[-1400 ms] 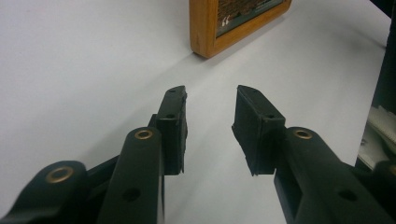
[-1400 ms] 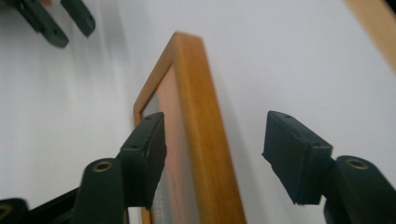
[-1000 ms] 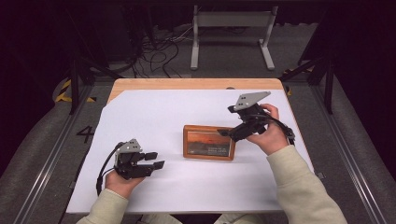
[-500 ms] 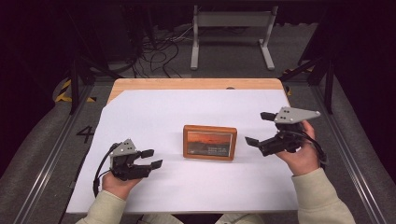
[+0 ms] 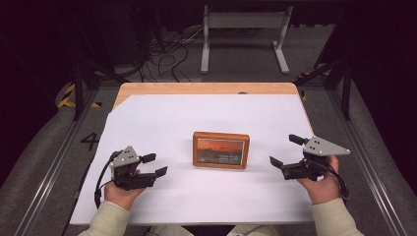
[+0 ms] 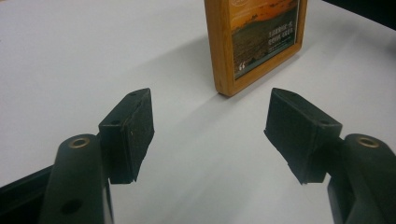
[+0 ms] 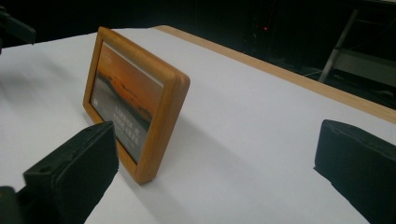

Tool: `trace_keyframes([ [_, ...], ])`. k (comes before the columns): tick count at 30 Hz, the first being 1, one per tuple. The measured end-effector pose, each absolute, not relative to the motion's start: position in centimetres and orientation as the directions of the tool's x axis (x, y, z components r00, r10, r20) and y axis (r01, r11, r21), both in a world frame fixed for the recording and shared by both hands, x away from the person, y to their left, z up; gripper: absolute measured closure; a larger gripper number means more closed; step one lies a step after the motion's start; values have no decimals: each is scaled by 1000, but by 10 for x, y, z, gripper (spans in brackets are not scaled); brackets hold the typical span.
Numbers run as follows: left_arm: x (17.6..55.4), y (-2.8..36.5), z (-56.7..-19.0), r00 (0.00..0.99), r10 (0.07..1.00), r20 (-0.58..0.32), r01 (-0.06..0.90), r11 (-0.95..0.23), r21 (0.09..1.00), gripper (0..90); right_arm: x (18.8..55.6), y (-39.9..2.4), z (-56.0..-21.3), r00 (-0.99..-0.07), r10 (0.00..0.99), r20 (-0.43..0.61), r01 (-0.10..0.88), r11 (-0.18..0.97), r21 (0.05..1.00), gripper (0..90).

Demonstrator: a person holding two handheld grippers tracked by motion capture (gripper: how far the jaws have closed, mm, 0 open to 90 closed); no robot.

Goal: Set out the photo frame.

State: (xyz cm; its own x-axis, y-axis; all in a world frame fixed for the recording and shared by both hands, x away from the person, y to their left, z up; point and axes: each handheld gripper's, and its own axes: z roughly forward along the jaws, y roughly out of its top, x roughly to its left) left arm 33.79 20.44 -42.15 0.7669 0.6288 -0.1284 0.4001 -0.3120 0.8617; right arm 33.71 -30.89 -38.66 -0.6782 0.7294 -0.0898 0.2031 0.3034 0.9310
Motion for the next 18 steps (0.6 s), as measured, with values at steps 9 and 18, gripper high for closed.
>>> trace_keyframes([
  [9, 334, 208, -424, 772, 625, -114, 357, -278, 892, 290, 326, -304, -413, -689, 713, -131, 157, 323, 933, 0],
  [18, 328, 223, -429, 789, 604, -115, 279, -185, 942, 276, 329, -306, -435, -697, 710, -104, 161, 296, 942, 0],
])
